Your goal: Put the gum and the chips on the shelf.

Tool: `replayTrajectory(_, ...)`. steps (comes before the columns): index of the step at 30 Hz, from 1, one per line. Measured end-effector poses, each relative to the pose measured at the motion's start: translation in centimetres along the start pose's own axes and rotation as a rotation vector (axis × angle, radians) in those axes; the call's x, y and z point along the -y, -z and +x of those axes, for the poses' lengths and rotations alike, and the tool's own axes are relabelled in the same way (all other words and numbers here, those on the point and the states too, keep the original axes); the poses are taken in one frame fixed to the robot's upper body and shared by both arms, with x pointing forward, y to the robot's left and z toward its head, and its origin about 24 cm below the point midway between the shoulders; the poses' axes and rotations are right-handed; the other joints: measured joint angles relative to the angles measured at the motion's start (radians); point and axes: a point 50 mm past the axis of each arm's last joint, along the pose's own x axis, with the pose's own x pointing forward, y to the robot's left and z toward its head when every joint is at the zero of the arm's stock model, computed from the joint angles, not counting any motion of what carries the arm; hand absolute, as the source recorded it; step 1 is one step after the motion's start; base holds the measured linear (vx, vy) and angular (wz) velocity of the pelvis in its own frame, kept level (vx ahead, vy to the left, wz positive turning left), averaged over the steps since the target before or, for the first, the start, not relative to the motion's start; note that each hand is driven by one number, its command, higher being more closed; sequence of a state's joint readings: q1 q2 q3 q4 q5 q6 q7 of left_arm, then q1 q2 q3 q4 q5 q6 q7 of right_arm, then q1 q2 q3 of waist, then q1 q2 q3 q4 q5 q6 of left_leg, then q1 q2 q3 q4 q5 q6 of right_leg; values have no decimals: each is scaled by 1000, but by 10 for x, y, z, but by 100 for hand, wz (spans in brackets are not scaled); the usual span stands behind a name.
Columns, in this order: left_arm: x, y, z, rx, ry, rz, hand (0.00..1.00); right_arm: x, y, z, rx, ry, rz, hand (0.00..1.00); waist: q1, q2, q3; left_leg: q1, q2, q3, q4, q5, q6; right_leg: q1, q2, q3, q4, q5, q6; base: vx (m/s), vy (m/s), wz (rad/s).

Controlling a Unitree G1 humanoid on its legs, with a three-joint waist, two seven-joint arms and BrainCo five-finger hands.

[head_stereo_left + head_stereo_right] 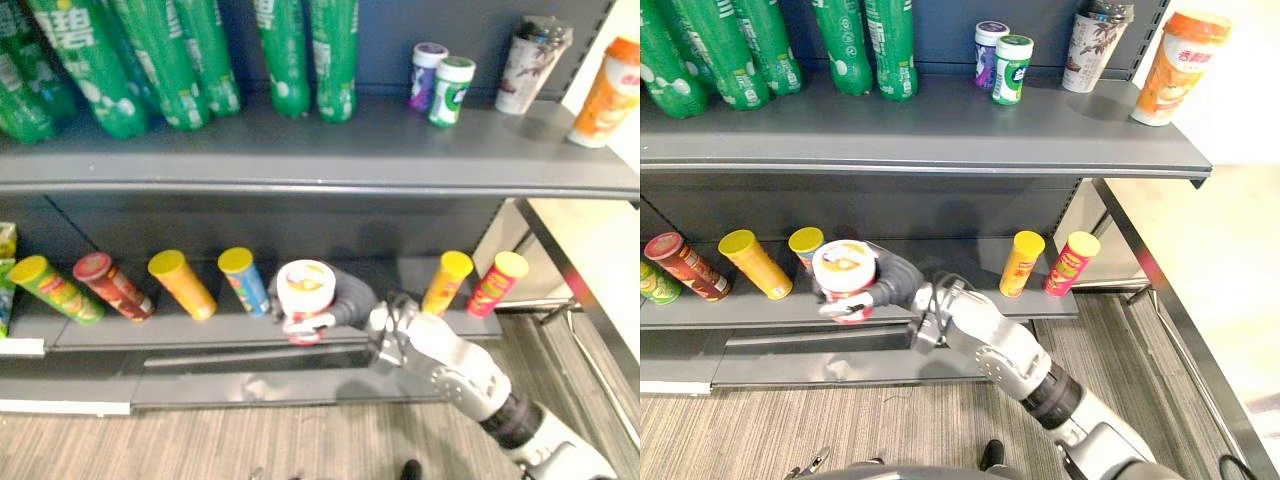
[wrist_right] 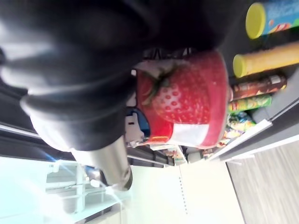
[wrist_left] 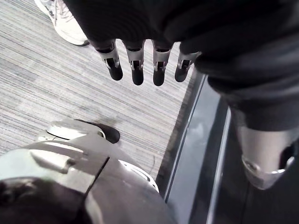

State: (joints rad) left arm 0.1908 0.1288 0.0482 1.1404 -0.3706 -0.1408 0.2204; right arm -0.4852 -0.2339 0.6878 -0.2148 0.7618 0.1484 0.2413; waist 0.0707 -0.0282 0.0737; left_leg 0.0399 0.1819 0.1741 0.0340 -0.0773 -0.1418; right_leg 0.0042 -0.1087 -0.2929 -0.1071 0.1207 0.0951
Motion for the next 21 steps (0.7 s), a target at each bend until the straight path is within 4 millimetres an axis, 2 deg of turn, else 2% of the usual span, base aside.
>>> replayTrajectory(3,-2,1,0,-15,-20,-9,0,-8,0,13,-7,-43,27,100,20,-8,-6,-1,2,-3,0,2,-1,1,2,-3,0,2,-2,-5,-8,4)
replayTrajectory(9,-2,3,0,-24,-27,-25,0,-17,1,21,33,-69,155,100,23,-17,-12,-2,0,-24,0,9,-1,12,-2,-25,0,1,-3,-7,-2,10)
replayTrajectory(17,-3,3,0,-26,-30,-26,0,-7,0,37,87,35,178,100,24,-16,-19,-3,4,-46,-17,23,-5,17,3,-47,-5,-7,-13,-11,-7,7)
replayTrajectory(21,-2,3,0,-29,-34,-28,0,-3,-16,45,104,61,117,100,25,-16,-23,-1,7,-49,-31,40,-11,9,8,-52,-4,-7,-14,15,-3,3)
